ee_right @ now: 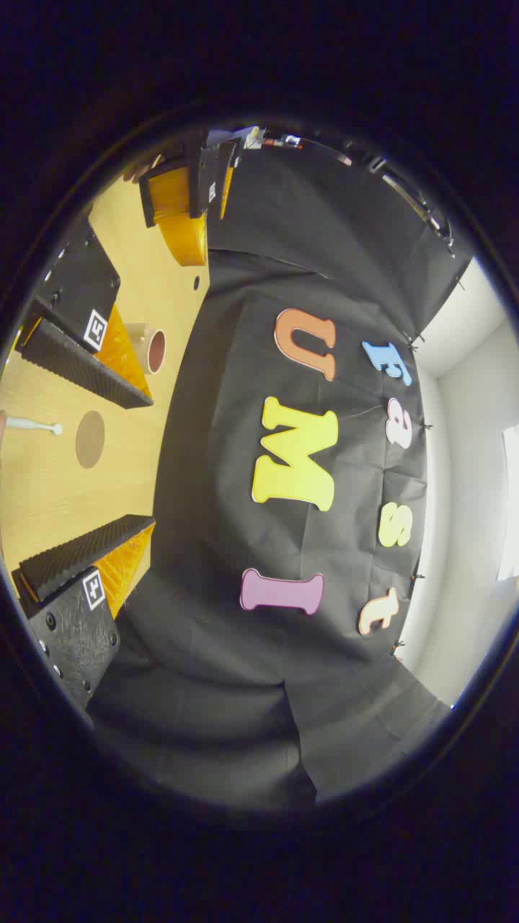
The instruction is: Put the toothbrush and toothpaste on the desktop into the cup, then pick up the cup and place it on the coaster on the desktop.
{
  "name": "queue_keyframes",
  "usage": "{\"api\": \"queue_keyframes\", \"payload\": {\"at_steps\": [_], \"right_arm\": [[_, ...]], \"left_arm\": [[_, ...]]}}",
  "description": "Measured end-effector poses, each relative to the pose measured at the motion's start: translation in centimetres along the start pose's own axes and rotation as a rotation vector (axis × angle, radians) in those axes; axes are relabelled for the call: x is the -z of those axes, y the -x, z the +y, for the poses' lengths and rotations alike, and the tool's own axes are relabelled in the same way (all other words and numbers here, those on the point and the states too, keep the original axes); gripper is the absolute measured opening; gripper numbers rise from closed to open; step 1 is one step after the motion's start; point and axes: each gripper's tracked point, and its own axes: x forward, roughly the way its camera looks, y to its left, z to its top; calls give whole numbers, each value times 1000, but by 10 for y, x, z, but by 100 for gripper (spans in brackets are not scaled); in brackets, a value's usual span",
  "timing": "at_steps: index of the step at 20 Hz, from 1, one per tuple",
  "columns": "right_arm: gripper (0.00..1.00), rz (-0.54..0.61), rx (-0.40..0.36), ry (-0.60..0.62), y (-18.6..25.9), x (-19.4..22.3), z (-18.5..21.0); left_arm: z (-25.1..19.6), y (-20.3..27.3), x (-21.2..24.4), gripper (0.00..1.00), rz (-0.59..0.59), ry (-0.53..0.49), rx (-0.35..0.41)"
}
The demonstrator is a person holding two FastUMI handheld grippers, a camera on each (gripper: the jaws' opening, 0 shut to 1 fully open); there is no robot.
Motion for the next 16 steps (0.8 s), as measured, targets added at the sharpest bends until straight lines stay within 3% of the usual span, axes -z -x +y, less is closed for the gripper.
{"api": "queue_keyframes", "payload": {"at_steps": [4, 11, 12, 13, 16], "right_arm": [[94, -27, 19, -12, 8, -5, -5], [94, 35, 70, -34, -1, 9, -20], [94, 43, 66, -44, -2, 9, -19], [94, 52, 64, -48, -3, 11, -19], [94, 56, 74, -55, -4, 10, -25]], "left_arm": [[4, 3, -5, 100, -15, -24, -18], [7, 3, -6, 99, -27, -45, -40], [6, 3, -5, 93, -22, -50, -36], [5, 3, -3, 99, -18, -53, -34], [0, 2, 3, 99, -7, -65, -24]]}}
